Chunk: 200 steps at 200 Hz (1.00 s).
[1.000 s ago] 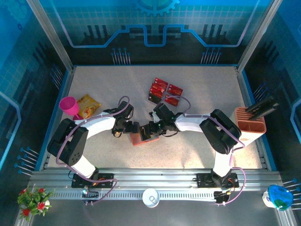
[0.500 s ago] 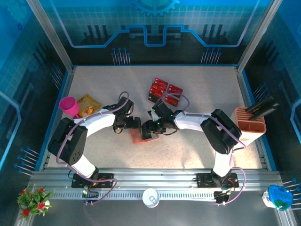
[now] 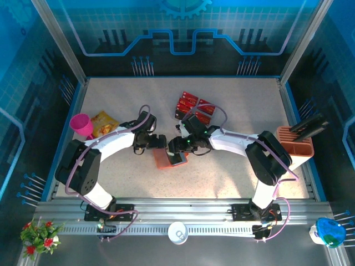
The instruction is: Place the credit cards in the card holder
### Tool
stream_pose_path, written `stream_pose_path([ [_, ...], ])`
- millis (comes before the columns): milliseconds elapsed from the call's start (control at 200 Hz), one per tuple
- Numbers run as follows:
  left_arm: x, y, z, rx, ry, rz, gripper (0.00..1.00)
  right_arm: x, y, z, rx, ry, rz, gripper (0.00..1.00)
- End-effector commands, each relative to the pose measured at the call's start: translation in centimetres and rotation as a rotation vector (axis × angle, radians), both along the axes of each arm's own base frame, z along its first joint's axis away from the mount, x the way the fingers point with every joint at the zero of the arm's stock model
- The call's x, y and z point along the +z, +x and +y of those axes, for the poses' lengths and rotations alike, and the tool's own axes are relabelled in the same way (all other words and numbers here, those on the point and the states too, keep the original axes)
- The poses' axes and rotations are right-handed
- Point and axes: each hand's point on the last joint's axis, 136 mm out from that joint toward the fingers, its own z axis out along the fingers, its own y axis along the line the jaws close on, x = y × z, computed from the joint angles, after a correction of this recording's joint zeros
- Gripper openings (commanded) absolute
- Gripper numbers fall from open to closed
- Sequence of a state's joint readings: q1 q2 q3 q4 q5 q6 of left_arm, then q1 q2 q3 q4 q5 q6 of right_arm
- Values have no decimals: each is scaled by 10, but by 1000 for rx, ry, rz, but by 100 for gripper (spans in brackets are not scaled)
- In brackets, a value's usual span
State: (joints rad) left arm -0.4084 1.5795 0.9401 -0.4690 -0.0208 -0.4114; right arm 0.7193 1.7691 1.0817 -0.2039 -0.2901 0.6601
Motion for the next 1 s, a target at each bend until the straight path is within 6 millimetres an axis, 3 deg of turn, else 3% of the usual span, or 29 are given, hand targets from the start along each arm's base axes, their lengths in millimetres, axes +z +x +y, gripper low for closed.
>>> stream_pose_path([
  [0,18,-7,-1,-20,-34,-10,97,0,3,-8,4,-38,-1,50],
  [450,-1,-43,6,-3,-58,50,97,-12,2,-19,-25,-76,16,48],
  [705,-8,-41,3,-17,-55,61,97,-9,13,-36,-69,-110,-5,49],
  [905,-4,-34,-1,-26,-61,49,97,5,20,-49,-112,-129,-61,49],
  [996,-1,-31,-3,-32,-66,42,97,2,20,-51,-112,-143,-53,51],
])
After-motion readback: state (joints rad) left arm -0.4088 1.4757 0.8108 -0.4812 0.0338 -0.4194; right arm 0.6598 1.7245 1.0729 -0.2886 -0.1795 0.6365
